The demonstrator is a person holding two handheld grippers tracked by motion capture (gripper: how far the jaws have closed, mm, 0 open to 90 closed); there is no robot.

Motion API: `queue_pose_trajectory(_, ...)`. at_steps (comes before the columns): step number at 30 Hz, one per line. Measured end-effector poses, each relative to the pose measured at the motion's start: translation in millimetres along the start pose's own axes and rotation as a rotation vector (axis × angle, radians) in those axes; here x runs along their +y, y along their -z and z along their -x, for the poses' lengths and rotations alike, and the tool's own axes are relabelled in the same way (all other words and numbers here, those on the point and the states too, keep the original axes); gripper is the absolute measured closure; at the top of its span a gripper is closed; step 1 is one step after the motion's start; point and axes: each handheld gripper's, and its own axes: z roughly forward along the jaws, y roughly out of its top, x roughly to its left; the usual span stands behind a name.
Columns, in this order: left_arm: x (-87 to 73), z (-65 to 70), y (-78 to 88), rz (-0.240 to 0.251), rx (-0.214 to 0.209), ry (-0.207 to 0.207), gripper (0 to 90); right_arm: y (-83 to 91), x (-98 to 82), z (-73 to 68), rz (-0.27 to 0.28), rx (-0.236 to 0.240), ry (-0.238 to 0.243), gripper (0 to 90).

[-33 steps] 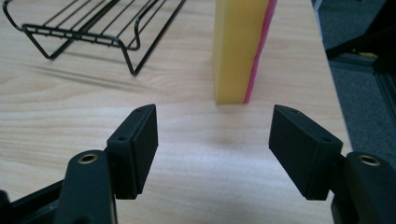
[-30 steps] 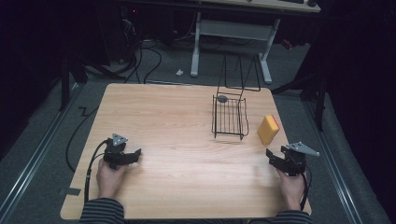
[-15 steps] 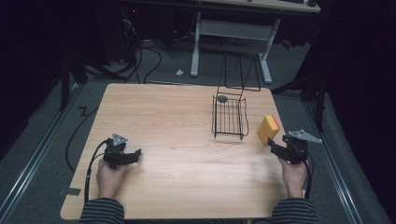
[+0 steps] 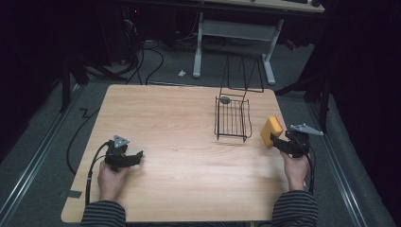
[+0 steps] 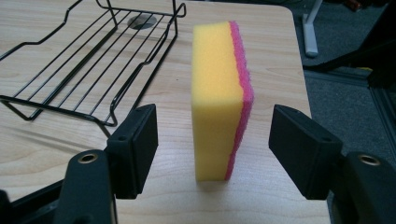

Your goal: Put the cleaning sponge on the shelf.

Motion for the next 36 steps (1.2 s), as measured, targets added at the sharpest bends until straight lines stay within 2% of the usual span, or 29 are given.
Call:
queue_pose_trajectory(5,0.0,0.0,0.0,0.0,0.0,0.0,22.6,-13.9,2.5,0.1,-0.014,-0.001,-0.007,32.9)
queue_pose_trajectory(18,0.0,0.0,0.0,0.0,0.0,0.0,22.5,-36.0,-1.5,6.0,-0.016,0.009,-0.047,32.8)
queue_pose_trajectory(24,0.0,0.0,0.0,0.0,0.0,0.0,22.5,-50.7,-5.9,7.2,-0.039,0.015,-0.066,34.1)
queue_pose_trajectory(36,0.0,0.0,0.0,0.0,-0.001,0.0,22.5,-64.0,-11.3,7.3,-0.055,0.006,-0.063,39.6)
